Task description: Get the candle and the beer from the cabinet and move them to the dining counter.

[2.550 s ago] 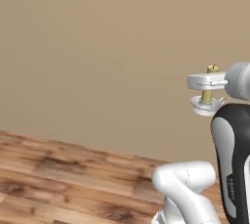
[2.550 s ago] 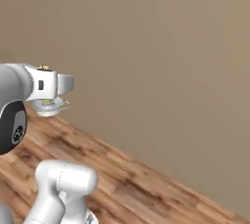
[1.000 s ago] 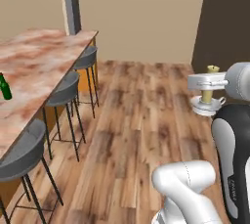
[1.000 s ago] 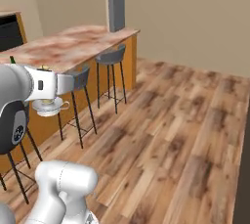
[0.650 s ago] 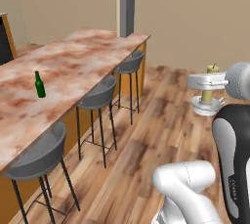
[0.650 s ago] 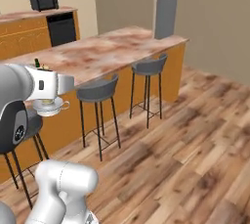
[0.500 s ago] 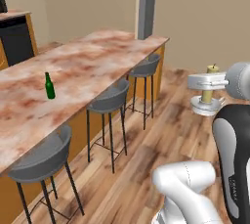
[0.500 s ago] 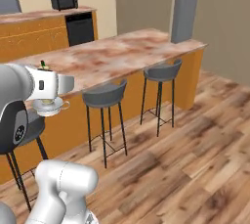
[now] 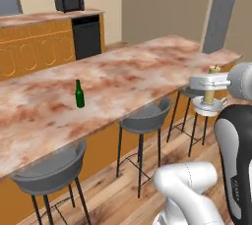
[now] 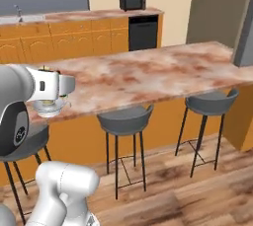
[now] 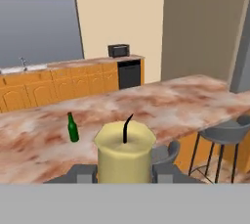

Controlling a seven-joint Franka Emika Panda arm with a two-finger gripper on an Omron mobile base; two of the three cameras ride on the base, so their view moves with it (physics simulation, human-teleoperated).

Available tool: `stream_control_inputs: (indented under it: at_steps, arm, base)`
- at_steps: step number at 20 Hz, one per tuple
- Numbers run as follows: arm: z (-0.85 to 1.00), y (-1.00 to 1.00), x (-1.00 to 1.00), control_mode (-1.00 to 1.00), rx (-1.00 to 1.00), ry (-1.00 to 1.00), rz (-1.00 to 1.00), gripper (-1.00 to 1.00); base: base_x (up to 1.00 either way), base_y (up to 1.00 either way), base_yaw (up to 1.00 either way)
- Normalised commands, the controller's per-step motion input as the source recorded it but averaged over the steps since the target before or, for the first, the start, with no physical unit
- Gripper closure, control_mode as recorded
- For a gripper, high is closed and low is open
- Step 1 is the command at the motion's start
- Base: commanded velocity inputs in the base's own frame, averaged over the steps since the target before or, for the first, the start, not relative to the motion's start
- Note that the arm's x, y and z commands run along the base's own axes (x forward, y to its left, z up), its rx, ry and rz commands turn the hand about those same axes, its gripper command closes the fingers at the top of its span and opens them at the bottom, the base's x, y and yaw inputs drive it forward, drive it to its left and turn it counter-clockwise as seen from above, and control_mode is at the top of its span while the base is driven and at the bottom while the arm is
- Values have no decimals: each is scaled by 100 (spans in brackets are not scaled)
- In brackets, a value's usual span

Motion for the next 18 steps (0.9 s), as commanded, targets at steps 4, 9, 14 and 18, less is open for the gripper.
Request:
stream_control_inputs:
  at_steps: [4,9,14,18]
  arm:
    - [0,0,0,100,0,0,0,100]
    - [0,0,0,100,0,0,0,100]
    - [0,0,0,100,0,0,0,100]
    - [0,0,0,100,0,0,0,100]
  base:
    - [100,-33,61]
    - [88,-47,58]
    - [59,-73,45]
    - [27,-75,17]
